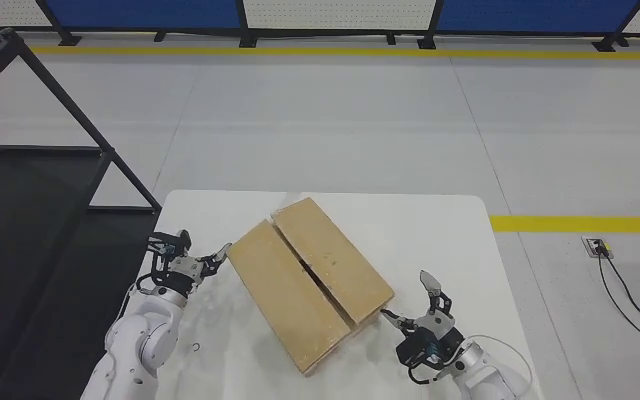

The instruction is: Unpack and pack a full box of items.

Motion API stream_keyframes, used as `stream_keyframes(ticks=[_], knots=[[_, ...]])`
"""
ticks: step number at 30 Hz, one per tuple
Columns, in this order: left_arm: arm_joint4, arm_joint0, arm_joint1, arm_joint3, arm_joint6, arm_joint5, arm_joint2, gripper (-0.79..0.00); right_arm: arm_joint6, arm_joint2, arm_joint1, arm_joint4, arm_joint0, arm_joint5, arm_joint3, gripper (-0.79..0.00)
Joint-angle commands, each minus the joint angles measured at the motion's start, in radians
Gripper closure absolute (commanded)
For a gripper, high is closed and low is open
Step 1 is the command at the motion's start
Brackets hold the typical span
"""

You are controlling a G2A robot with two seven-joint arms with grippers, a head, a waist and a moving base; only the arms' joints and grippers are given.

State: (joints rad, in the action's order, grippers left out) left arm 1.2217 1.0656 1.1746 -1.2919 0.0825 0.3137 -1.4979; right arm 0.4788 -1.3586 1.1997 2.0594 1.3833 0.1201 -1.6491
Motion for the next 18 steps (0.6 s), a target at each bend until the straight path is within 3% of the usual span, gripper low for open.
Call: stream_keyframes(ticks=[1,18], knots=[[-0.004,0.001,-0.001,0.001,0.0,0.003,-0.003,-0.785,-0.003,0.004,0.0,-0.002,-0.005,-0.003,0.0,-0.785],[0.008,0.028,-0.01,-0.018,0.009,0.048,-0.012,-0.785,-0.033,0.009,0.004,-0.04,-0.03,-0.049,0.01,-0.785]])
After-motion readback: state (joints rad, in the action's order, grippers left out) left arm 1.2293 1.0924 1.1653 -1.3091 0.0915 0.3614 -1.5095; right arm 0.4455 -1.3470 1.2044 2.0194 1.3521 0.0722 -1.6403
